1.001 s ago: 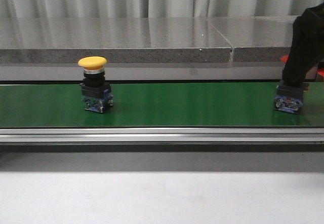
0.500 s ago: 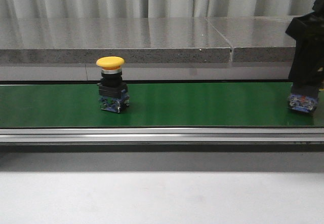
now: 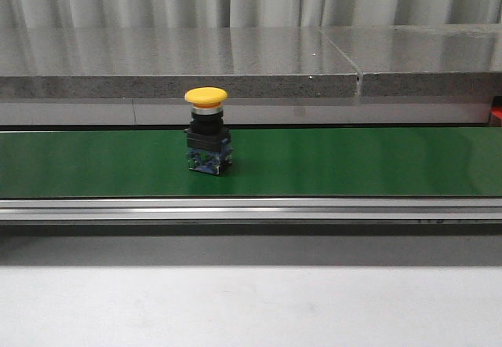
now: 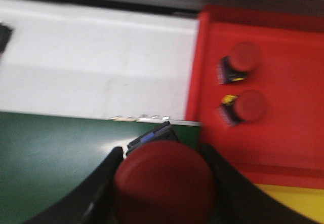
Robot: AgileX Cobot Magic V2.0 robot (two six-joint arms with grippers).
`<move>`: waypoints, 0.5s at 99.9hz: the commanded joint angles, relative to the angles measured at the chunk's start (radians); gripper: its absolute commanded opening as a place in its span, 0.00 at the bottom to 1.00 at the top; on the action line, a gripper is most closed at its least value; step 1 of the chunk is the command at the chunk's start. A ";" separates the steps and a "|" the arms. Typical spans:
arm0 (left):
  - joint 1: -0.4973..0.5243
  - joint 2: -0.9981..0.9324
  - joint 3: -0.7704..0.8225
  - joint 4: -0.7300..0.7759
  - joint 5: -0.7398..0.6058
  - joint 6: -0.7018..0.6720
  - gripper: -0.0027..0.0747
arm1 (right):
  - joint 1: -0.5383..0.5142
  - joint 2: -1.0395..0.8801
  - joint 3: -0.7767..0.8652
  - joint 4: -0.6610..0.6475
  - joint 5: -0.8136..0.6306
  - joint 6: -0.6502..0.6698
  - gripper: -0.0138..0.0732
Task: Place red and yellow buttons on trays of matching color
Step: 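Carry the red button into the red tray and release it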
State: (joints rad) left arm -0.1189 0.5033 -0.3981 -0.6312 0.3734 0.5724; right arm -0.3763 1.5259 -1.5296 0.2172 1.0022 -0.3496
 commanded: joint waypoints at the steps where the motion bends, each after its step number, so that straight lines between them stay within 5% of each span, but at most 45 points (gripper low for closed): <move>1: -0.002 0.005 -0.029 -0.024 -0.063 0.001 0.01 | -0.085 0.011 -0.064 0.002 -0.061 0.001 0.19; 24: -0.002 0.005 -0.029 -0.024 -0.063 0.001 0.01 | -0.237 0.198 -0.128 0.050 -0.109 0.001 0.19; 50: -0.002 0.005 -0.029 -0.024 -0.063 0.001 0.01 | -0.269 0.367 -0.194 0.056 -0.152 0.001 0.19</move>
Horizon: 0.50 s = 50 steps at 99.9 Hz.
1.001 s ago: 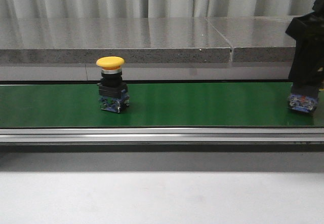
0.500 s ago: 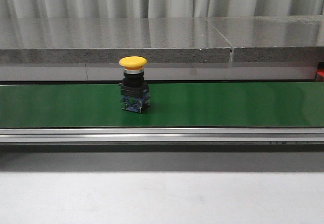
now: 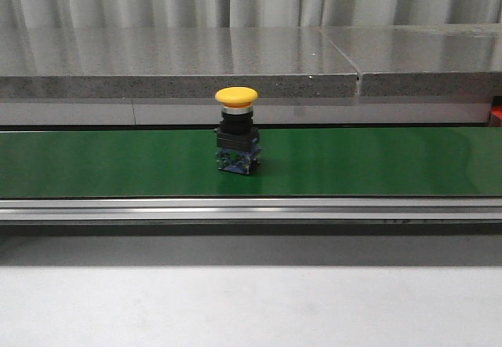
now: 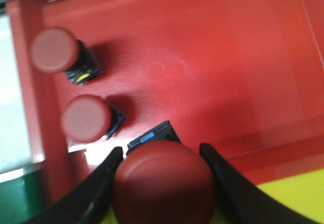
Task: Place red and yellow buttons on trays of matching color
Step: 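Carry the red button into the red tray and release it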
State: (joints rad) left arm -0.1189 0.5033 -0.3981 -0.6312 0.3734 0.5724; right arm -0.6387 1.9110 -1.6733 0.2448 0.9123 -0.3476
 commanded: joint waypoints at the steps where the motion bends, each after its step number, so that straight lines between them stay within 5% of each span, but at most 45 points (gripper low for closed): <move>1: -0.002 0.005 -0.029 -0.024 -0.063 0.001 0.01 | -0.006 -0.011 -0.051 0.029 -0.065 -0.001 0.19; 50: -0.002 0.005 -0.029 -0.024 -0.063 0.001 0.01 | -0.005 0.144 -0.097 0.029 -0.127 -0.001 0.19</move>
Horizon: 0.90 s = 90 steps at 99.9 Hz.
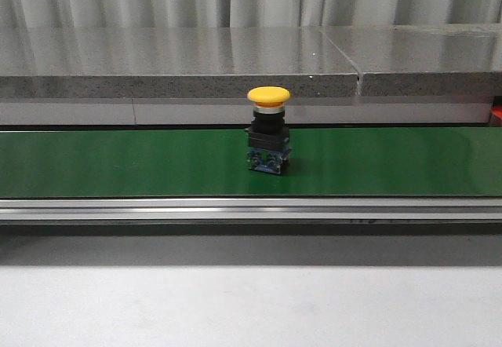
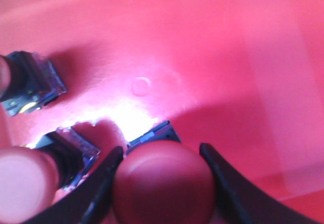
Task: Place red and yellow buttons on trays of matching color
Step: 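Carry the red button into the red tray and release it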
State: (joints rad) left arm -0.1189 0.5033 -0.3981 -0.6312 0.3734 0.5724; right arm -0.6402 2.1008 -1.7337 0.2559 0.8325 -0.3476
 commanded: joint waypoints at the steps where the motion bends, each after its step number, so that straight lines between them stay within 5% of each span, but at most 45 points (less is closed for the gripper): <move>1: -0.002 0.005 -0.029 -0.024 -0.063 0.001 0.01 | -0.004 -0.045 -0.037 0.017 -0.047 -0.001 0.19; 48: -0.002 0.005 -0.029 -0.024 -0.063 0.001 0.01 | -0.001 -0.006 -0.037 0.031 -0.038 -0.001 0.21; 60: -0.002 0.005 -0.029 -0.024 -0.063 0.001 0.01 | -0.001 -0.006 -0.037 0.032 -0.030 -0.001 0.40; 79: -0.002 0.005 -0.029 -0.024 -0.063 0.001 0.01 | -0.001 -0.010 -0.037 0.032 -0.040 -0.001 0.89; 90: -0.002 0.005 -0.029 -0.024 -0.063 0.001 0.01 | -0.001 -0.033 -0.037 0.032 -0.059 -0.001 0.90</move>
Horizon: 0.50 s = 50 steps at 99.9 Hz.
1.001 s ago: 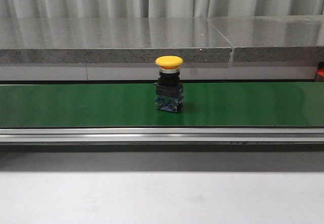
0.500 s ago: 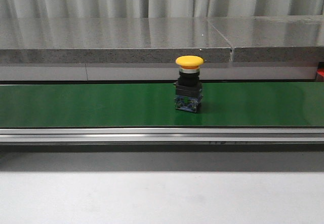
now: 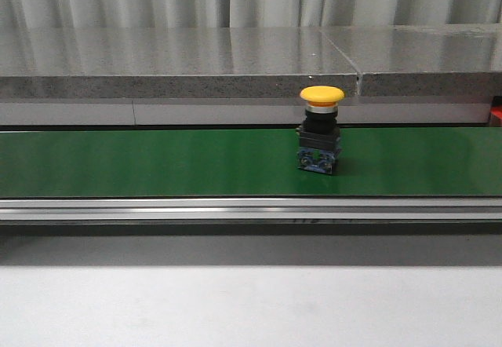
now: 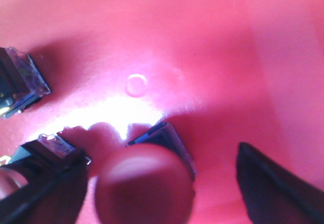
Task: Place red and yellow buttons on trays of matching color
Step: 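Carry the red button into the red tray and release it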
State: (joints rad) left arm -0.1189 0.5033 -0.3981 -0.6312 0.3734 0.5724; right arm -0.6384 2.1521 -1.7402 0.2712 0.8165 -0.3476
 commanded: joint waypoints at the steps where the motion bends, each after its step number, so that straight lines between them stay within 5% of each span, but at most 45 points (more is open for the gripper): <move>1: -0.002 0.005 -0.029 -0.024 -0.063 0.001 0.01 | -0.003 -0.086 -0.030 0.016 -0.045 -0.001 0.90; 50: -0.002 0.005 -0.029 -0.024 -0.063 0.001 0.01 | 0.006 -0.360 -0.050 0.061 0.047 -0.018 0.89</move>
State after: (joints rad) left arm -0.1189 0.5033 -0.3981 -0.6312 0.3734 0.5724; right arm -0.6384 1.9152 -1.7596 0.2861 0.8559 -0.3455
